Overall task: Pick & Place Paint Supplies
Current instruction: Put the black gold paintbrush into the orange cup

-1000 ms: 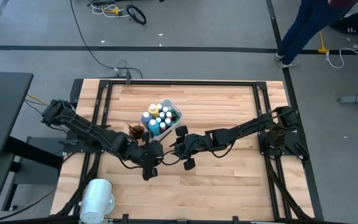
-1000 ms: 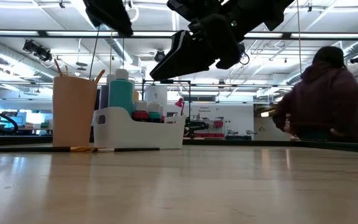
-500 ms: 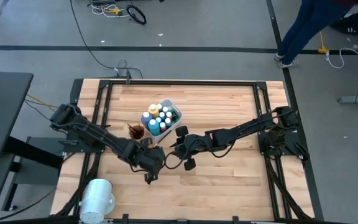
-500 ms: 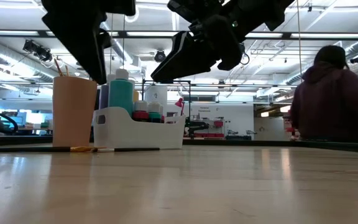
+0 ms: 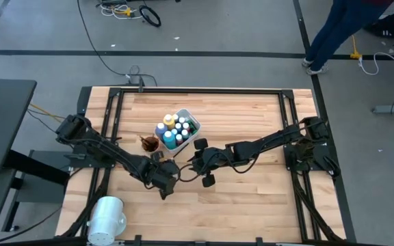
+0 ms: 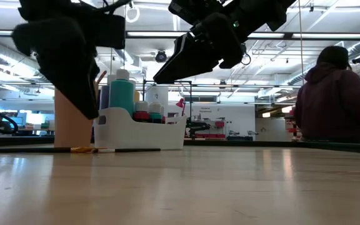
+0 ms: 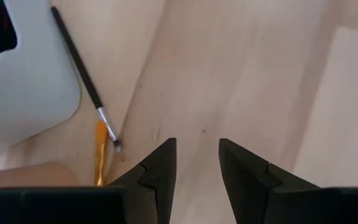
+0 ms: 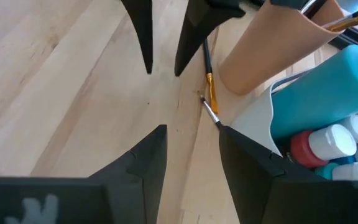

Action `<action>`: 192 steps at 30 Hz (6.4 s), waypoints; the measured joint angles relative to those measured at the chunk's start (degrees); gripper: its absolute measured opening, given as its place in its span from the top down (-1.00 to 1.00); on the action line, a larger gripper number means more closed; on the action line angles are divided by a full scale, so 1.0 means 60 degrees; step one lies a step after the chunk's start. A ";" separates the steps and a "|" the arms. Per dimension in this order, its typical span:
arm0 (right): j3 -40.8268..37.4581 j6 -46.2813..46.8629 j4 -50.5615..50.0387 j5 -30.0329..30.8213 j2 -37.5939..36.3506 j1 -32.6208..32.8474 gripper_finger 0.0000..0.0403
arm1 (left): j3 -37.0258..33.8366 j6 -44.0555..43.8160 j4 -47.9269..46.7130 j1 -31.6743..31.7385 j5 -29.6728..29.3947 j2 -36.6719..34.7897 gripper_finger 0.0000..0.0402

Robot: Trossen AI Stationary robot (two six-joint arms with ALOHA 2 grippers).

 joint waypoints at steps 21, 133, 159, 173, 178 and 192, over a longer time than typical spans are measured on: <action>0.0000 -0.0044 0.1162 0.0027 0.0004 -0.0004 0.25 | 0.2009 0.0142 -0.2844 -0.0138 -0.1150 -0.0018 0.35; 0.0000 0.0973 0.3229 -0.0729 0.3096 -0.0684 0.25 | -0.8500 -0.2450 0.6768 -0.4063 -0.3128 -0.4535 0.86; -0.0004 0.1054 0.4022 -0.1420 0.3064 -0.0823 0.25 | -0.8489 -0.1703 0.7667 -0.4062 -0.3577 -0.4535 0.85; 0.0000 0.0285 0.5009 -0.1844 0.3064 -0.0769 0.25 | -0.8485 -0.0557 0.8288 -0.3496 -0.3775 -0.4535 0.84; 0.0000 0.0226 0.5005 -0.1728 0.3060 -0.0769 0.31 | -0.8485 -0.0535 0.8377 -0.3457 -0.3738 -0.4539 0.84; 0.0000 0.0200 0.4878 -0.1703 0.3062 -0.0772 0.45 | -0.8485 -0.0254 0.8799 -0.3457 -0.3738 -0.4539 0.84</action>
